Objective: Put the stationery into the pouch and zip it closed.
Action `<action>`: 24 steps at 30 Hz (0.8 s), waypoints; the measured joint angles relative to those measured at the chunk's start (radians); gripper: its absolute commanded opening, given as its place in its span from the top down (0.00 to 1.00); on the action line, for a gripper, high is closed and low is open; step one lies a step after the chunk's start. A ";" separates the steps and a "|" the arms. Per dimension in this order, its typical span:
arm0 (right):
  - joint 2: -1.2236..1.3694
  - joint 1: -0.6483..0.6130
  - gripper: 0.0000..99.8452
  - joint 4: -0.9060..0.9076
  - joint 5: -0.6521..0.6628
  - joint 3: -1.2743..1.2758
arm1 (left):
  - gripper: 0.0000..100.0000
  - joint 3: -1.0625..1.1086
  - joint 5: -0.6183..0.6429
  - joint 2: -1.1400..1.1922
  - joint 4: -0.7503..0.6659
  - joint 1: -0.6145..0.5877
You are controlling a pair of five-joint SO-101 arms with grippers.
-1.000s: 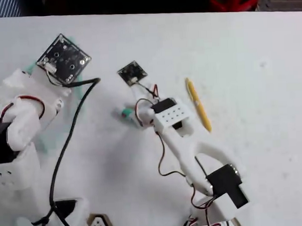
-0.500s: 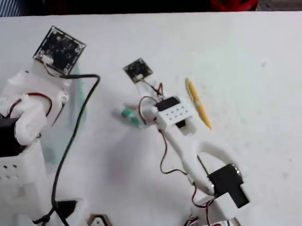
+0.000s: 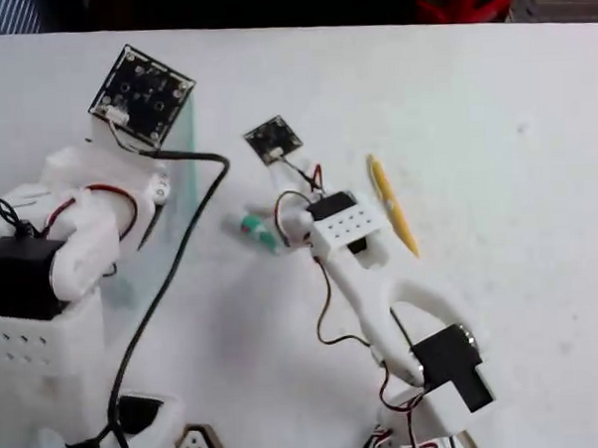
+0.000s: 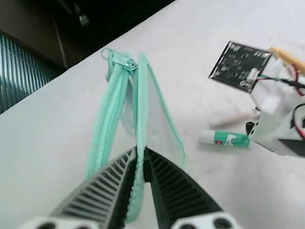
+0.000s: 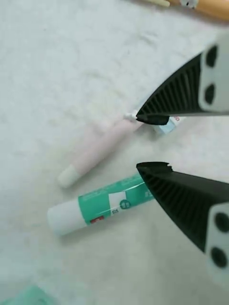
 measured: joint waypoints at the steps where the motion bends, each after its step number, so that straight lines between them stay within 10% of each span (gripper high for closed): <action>1: 0.000 0.000 0.87 0.000 0.000 0.000 | 0.98 -0.005 0.009 0.000 0.000 0.008; 13: -0.052 0.000 0.87 0.000 0.000 0.000 | 0.98 0.219 0.048 -0.120 -0.021 0.011; 24: -0.687 0.006 0.87 0.203 -0.169 -0.273 | 0.98 0.575 0.054 -0.543 -0.103 0.008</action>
